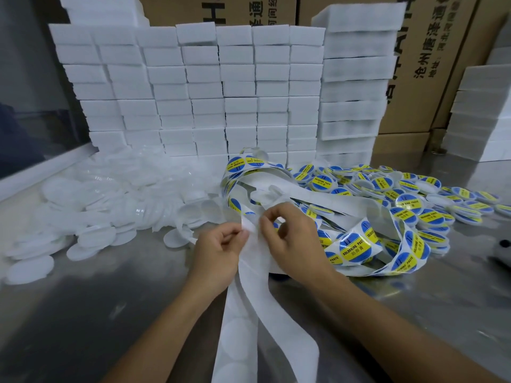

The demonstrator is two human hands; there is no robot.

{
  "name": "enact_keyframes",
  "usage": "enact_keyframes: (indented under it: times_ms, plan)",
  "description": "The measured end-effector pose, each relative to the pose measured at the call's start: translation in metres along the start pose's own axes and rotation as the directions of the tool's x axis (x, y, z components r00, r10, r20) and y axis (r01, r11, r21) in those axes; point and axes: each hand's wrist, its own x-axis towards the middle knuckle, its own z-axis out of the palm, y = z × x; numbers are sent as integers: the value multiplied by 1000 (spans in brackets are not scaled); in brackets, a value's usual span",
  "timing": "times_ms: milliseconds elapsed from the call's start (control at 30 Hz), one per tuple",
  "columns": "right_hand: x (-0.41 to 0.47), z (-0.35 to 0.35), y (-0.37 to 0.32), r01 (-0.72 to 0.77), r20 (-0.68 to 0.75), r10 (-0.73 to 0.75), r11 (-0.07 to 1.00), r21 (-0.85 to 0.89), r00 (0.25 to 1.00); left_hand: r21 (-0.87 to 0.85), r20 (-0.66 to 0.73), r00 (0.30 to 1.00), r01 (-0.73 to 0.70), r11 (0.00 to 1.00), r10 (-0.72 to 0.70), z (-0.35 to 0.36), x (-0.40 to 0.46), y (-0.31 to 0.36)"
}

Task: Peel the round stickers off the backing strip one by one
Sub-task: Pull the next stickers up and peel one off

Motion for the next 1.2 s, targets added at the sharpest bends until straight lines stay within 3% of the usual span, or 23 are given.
enact_keyframes:
  times_ms: [67,167,233,333,467,567,633,700,800,967,1100,1133,1200]
  plan:
    - [7,-2,0,-220,-36,231,955,198,972,74,-22,999,-42,996,44,0,0,-2]
    - [16,-12,0,-474,7,536,742,474,844,201,-59,992,-94,975,108,-2,1,-6]
    - [18,-16,-3,-516,73,609,596,615,790,309,-81,980,-149,939,182,-4,1,-8]
    - [17,-15,-8,-475,113,583,518,712,805,479,-150,944,-192,857,295,-8,-1,-6]
    - [15,-13,-11,-442,118,532,537,719,839,563,-408,839,-81,823,361,-25,6,-4]
    - [15,-13,-11,-440,111,537,537,720,836,517,-567,794,136,845,219,-41,14,-8]
    - [14,-13,-11,-438,105,534,547,714,839,512,-597,798,298,806,84,-54,18,-15]
    - [13,-13,-12,-426,91,528,559,712,845,632,-508,861,392,669,-25,-63,20,-23]
    - [13,-13,-10,-376,15,506,621,688,862,777,-385,918,378,503,-96,-65,18,-30]
    - [14,-13,-4,-317,-56,443,719,619,895,829,-329,944,307,468,-37,-65,15,-22]
    - [15,-13,-1,-306,-88,442,738,602,893,865,-315,949,286,413,3,-62,15,-19]
    - [15,-13,0,-302,-96,444,737,604,891,853,-340,940,292,432,35,-62,17,-17]
    - [15,-13,2,-294,-118,449,739,606,886,778,-400,907,258,573,135,-60,19,-13]
